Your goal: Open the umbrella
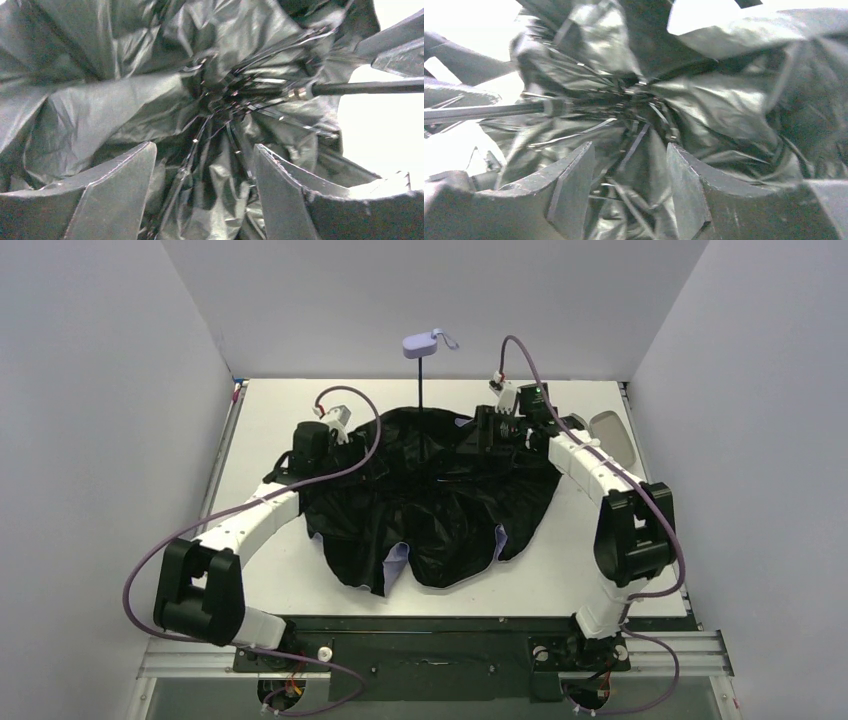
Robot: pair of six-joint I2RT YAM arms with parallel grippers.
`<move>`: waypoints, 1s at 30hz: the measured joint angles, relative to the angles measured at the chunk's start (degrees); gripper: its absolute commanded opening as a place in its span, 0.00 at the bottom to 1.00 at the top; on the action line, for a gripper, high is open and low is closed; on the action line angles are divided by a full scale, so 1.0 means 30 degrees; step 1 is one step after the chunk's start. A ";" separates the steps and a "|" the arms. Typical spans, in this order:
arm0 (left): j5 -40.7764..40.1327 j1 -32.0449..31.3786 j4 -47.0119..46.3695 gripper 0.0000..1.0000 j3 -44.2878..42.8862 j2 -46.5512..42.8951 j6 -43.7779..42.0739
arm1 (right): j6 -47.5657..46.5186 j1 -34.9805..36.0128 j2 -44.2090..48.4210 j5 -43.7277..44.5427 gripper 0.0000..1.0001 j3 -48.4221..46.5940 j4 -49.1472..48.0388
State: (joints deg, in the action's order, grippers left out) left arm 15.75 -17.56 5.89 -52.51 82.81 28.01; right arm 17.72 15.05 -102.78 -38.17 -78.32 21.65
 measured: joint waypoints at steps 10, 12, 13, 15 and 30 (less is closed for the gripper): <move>0.1858 -0.0015 -0.3198 0.53 -0.1035 0.0175 0.2463 | 0.3359 0.1749 0.0022 -0.1938 0.33 -0.0437 -0.1515; 0.1953 -0.0182 -0.4095 0.47 -0.1195 0.1122 0.3388 | 0.3854 0.1880 -0.0503 -0.2084 0.32 -0.0277 -0.1741; 0.1974 -0.0270 -0.4459 0.45 -0.1195 0.1588 0.3774 | 0.4109 0.1887 -0.0780 -0.2120 0.32 -0.0036 -0.1872; 0.2011 -0.0393 -0.4925 0.38 -0.1195 0.2375 0.4444 | 0.4495 0.1880 -0.1093 -0.2222 0.31 0.0459 -0.1960; 0.2484 -0.0976 -0.9209 0.35 -0.1268 0.6768 0.7563 | 0.2645 0.2266 -0.3679 -0.4328 0.36 0.1282 -0.0175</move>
State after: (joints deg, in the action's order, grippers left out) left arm 23.20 -20.49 -21.74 -56.31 103.11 50.70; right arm 25.65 21.85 -113.82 -51.16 -74.48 21.12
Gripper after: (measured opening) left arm 0.346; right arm 0.358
